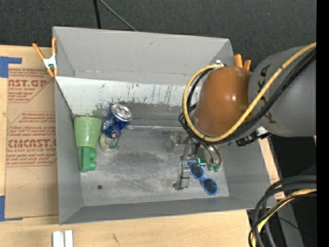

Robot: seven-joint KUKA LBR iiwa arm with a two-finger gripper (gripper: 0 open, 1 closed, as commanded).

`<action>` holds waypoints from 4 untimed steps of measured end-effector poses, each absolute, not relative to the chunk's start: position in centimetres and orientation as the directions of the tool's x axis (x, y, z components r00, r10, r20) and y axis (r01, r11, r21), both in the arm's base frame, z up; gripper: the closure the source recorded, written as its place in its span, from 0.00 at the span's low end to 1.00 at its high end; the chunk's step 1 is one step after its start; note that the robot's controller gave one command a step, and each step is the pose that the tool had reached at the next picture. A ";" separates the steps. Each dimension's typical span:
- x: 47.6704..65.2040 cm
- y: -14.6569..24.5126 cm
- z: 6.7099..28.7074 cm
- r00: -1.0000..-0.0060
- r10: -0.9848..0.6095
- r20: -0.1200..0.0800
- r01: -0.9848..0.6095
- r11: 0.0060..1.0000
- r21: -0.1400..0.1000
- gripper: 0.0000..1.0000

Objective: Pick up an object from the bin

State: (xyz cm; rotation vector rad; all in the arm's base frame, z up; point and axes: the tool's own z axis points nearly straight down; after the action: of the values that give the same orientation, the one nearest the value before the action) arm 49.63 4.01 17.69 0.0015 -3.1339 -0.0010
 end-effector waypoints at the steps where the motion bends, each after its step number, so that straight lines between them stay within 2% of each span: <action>1: 55.3 -7.0 10.7 -0.949 0.314 -0.001 0.314 0.949 -0.001 0.00; 2: 50.9 -6.9 9.9 -0.921 0.391 0.004 0.391 0.921 0.000 0.00; 3: 47.8 -7.8 9.9 -0.768 0.640 0.003 0.640 0.768 -0.001 0.00; 4: 48.0 -6.7 6.9 -0.657 0.754 0.004 0.754 0.657 -0.001 0.00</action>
Offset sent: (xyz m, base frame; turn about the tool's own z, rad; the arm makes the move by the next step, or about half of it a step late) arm 0.0568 -0.1088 -0.0679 0.3173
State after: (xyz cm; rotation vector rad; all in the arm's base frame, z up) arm 48.00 -6.70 6.86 -1.2988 -2.8562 -0.0006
